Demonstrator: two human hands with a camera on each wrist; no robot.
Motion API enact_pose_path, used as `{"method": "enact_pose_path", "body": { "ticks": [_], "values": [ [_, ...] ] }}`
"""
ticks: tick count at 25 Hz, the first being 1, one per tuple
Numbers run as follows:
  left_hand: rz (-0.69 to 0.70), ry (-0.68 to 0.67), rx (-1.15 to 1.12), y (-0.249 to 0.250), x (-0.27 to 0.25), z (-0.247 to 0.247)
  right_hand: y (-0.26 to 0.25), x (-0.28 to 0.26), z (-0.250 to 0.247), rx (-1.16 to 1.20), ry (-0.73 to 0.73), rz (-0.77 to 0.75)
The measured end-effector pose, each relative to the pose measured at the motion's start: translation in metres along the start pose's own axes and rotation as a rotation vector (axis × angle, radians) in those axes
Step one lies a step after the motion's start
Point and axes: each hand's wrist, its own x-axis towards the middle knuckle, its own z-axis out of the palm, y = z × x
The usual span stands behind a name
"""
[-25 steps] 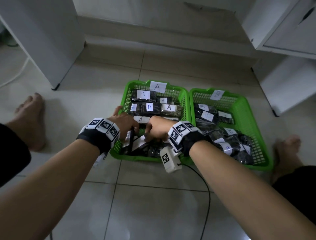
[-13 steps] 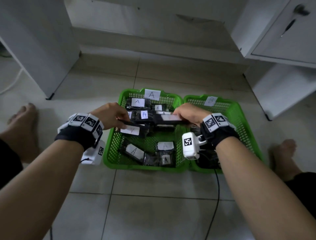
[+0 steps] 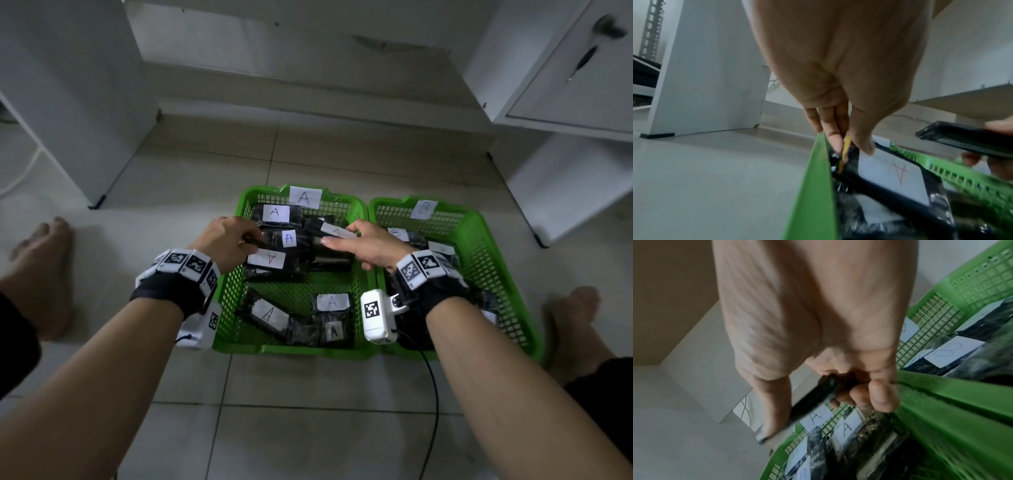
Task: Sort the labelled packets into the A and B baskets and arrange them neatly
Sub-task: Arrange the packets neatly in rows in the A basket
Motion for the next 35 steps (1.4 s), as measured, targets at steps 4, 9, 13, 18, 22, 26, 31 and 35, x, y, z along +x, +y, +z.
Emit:
{"method": "enact_pose_path", "body": {
  "ticks": [4, 9, 13, 18, 22, 26, 31, 35],
  "values": [
    [-0.174, 0.05, -0.313, 0.008, 0.007, -0.02, -0.01, -0.005, 0.01, 0.488, 0.11, -0.069],
    [-0.225, 0.139, -0.522, 0.042, 0.001, -0.005, -0.045, -0.008, 0.044, 0.594, 0.197, -0.158],
    [-0.172, 0.125, -0.576, 0.045, -0.013, 0.001, -0.05, -0.004, 0.053, 0.315, 0.298, -0.27],
    [-0.097, -0.016, -0.542, 0.022, -0.019, -0.017, -0.058, 0.002, 0.053, 0.183, 0.209, -0.344],
    [-0.243, 0.411, -0.266, -0.011, -0.014, -0.023, -0.059, 0.005, 0.064, -0.422, 0.253, -0.512],
    [-0.296, 0.329, -0.244, -0.015, -0.017, -0.02, -0.056, 0.002, 0.092, -0.733, 0.137, -0.603],
    [-0.21, 0.269, -0.196, -0.02, -0.018, -0.01, -0.056, 0.007, 0.093, -0.664, 0.13, -0.563],
    [-0.141, 0.242, -0.07, -0.007, -0.004, -0.008, -0.053, 0.016, 0.076, -0.502, 0.179, -0.452]
  ]
}}
